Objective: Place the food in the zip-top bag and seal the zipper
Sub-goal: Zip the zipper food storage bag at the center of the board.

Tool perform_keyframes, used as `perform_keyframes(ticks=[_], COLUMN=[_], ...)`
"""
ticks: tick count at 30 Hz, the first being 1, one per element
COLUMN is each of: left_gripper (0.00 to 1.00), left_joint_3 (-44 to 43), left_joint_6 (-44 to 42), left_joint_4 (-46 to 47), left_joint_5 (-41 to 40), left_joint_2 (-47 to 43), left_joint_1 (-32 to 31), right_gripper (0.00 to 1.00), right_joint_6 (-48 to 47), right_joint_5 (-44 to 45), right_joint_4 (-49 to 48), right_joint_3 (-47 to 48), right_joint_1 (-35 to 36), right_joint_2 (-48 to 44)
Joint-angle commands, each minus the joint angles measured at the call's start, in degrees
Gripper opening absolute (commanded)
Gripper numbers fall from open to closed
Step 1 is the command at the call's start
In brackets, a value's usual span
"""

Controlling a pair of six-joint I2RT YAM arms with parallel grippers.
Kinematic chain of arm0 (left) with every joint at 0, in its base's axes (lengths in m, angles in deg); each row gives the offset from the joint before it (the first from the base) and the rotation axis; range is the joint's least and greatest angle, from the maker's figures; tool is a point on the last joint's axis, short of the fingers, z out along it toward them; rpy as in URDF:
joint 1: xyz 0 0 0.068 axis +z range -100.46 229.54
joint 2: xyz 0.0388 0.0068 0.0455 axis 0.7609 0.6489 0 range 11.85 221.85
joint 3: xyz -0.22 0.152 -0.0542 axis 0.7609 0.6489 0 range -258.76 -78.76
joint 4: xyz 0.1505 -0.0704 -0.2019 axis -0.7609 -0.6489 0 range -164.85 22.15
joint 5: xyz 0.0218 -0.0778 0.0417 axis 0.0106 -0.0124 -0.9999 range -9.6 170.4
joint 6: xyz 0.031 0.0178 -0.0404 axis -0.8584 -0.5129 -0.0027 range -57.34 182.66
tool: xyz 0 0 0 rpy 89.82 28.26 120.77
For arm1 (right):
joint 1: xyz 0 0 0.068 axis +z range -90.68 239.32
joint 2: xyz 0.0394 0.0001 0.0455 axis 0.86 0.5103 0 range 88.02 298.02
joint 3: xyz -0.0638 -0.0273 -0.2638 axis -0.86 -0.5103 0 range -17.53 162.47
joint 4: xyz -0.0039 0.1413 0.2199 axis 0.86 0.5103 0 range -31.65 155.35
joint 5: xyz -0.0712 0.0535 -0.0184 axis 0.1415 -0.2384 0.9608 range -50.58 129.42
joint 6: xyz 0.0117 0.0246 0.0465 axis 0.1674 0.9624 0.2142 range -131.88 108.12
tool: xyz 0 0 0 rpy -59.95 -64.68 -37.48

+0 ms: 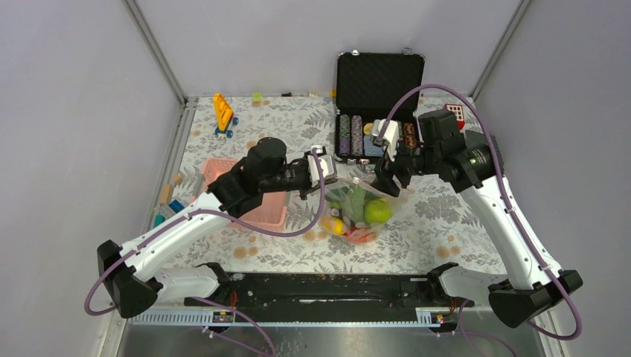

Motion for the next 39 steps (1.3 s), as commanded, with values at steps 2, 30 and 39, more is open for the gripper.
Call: perform_keyframes(ticks=[2, 30, 39], left_gripper=[0.0, 0.0, 0.0], left_joint_3=[-2.9, -4.4, -3.5], left_joint_6=[1.6, 4.1, 5.4], left_joint_4=[7.2, 6.5, 7.9], left_joint_5=[-1.6, -1.3, -4.8], left_joint_2=[0.0, -0.4, -0.9], left_joint_1=[-0.2, -2.8, -2.8], right_gripper=[0.65, 0.19, 0.0], right_joint_6=[3.1, 23.8, 24.2], right_joint_5=[-5.8, 0.3, -0.9], right_joint_4=[-5.5, -28.6, -29.3], right_joint_3=[-2.6, -14.3, -14.4], right_joint_1=[-0.2, 6.8, 7.6], right_joint_2=[-3.5, 4.6, 3.8])
